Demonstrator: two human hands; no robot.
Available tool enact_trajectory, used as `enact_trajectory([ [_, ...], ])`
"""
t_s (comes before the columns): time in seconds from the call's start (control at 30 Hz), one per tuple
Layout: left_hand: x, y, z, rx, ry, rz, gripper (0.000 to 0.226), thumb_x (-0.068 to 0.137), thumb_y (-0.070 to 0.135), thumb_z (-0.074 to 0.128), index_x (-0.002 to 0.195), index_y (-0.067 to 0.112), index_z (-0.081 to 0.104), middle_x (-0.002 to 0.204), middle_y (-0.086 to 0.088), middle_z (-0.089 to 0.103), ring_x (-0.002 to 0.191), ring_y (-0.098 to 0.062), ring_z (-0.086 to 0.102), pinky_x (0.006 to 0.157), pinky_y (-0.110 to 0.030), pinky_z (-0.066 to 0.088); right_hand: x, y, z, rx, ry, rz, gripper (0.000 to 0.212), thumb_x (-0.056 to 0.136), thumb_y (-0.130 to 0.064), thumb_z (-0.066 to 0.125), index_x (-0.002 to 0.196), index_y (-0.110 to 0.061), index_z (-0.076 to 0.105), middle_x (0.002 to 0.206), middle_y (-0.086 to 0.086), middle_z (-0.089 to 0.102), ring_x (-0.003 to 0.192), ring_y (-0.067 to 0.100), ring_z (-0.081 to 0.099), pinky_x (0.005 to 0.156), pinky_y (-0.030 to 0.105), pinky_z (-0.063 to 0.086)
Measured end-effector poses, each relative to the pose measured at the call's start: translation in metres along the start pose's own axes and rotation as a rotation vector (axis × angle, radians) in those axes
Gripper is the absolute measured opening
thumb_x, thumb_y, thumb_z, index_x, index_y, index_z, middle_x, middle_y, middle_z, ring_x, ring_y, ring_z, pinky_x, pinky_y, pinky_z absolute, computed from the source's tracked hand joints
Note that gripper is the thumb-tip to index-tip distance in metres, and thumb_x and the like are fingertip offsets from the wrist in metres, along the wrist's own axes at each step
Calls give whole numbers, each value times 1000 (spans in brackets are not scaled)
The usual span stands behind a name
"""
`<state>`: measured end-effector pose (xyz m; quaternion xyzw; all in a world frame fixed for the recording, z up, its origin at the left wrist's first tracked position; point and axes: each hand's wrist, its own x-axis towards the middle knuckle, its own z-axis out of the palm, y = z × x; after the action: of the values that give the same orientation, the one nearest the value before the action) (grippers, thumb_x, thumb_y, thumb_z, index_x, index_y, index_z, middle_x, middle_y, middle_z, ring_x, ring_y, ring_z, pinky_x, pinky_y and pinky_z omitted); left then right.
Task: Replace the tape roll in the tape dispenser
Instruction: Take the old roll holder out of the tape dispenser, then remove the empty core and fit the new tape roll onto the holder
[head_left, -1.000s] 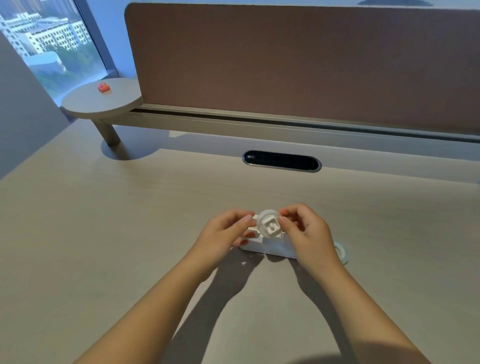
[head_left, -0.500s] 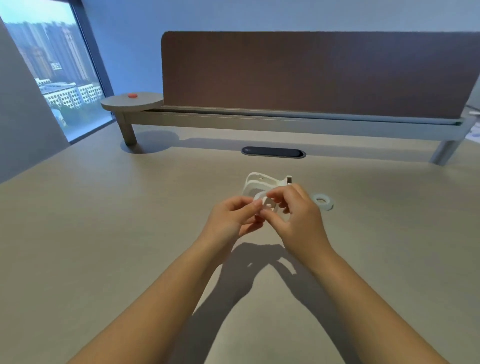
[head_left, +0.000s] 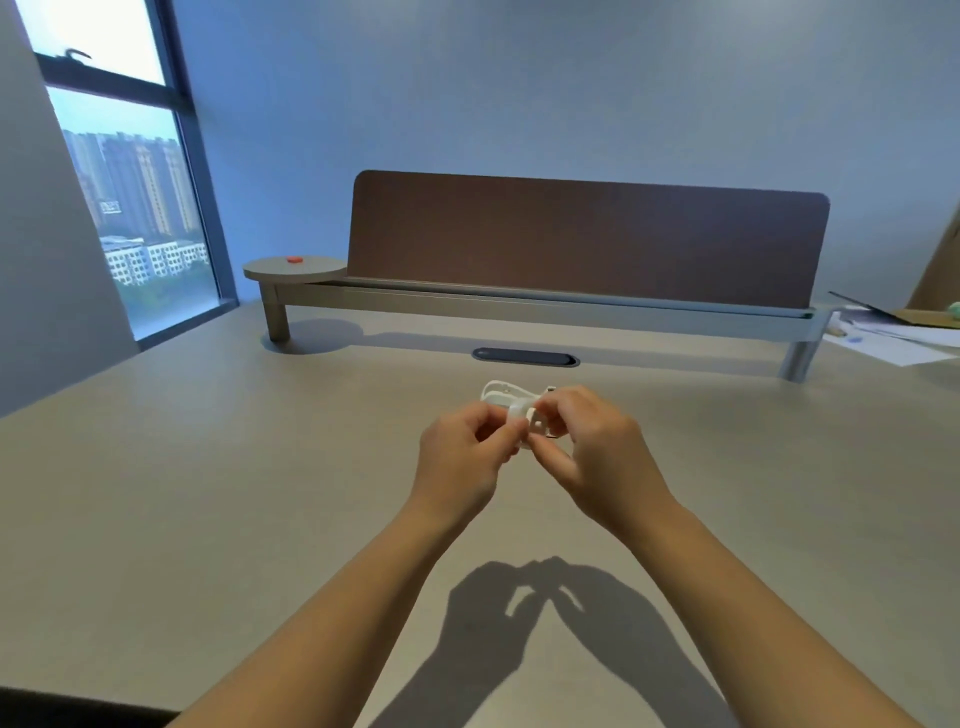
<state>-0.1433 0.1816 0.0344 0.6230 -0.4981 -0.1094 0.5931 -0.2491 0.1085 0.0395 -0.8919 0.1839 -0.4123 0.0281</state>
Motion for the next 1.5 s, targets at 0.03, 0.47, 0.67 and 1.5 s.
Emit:
enact_trajectory([
  [0.03, 1, -1, 2, 15, 16, 7, 19, 83, 21, 53, 80, 10, 68, 64, 7, 60, 68, -15, 59, 71, -36, 53, 0, 3, 1, -12, 5, -10, 17, 74, -19, 58, 83, -4, 60, 77, 15, 68, 64, 23, 61, 54, 27, 49],
  [0.47, 55, -72, 25, -51, -83, -415, 20, 85, 14, 51, 102, 5, 57, 83, -13, 62, 61, -14, 56, 52, -15, 49, 6, 59, 46, 691, 112, 666, 14, 80, -10, 60, 90, -14, 51, 78, -7, 54, 80, 22, 58, 74, 26, 52],
  [0.67, 76, -107, 44, 358, -179, -252, 17, 87, 15, 47, 94, 6, 58, 95, -19, 66, 83, -29, 59, 78, -36, 47, 1, 94, 67, 748, 117, 882, 15, 82, -8, 56, 95, -14, 51, 84, -1, 54, 90, 25, 56, 75, 32, 51],
  [1.5, 132, -118, 180, 1044, -556, 282, 34, 87, 11, 39, 120, 4, 46, 130, -17, 45, 120, -33, 37, 98, -41, 34, -48, 201, 51, 446, 212, 1080, 21, 75, -23, 62, 69, -39, 51, 75, -17, 58, 78, 11, 61, 86, 55, 50],
])
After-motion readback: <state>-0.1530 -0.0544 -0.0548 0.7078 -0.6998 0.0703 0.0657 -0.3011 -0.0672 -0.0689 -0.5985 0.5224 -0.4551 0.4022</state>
